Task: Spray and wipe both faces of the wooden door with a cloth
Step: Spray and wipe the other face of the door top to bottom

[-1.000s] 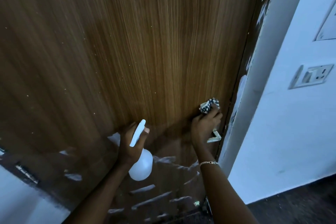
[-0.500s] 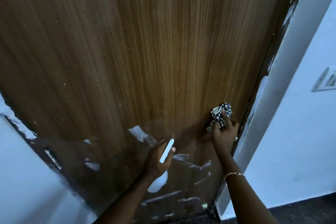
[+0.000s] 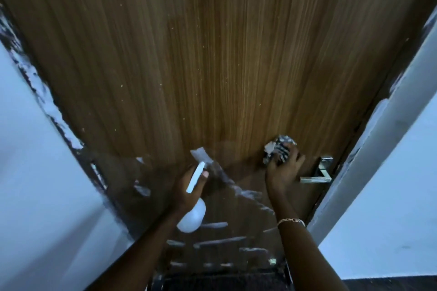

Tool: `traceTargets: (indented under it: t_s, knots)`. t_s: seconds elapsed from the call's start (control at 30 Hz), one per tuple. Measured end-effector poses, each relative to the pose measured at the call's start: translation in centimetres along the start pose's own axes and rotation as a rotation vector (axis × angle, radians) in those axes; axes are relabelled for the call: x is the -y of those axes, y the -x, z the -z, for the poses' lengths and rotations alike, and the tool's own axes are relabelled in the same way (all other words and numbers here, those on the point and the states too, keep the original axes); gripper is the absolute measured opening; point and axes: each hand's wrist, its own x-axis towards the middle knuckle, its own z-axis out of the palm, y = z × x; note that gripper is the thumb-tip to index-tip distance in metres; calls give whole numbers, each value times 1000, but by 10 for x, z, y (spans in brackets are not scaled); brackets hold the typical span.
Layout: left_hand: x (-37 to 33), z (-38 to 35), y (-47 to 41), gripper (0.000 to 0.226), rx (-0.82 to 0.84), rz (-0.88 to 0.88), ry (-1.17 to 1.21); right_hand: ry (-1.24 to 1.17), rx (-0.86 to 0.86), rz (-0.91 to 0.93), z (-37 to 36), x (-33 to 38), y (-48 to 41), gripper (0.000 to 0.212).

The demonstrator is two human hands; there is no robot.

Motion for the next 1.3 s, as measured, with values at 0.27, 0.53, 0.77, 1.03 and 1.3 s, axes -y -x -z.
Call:
traceTargets:
  t_s: [0.27, 0.53, 0.77, 1.03, 1.3]
  knots:
    - [75, -16, 4, 41, -425, -178, -132, 371, 342, 641, -32, -46, 41, 40]
    - [74, -17, 15, 32, -290, -168, -370, 236, -1, 744, -86, 42, 35, 56]
    - [104, -14, 34, 44, -494, -154, 31, 519, 214, 1060, -77, -68, 46, 46]
    - [97, 21, 49, 38, -528, -65, 19, 313, 114, 1345, -151, 23, 83, 47]
    - [124, 33, 107, 52, -544, 199, 53, 207, 93, 1066, -152, 26, 86, 46]
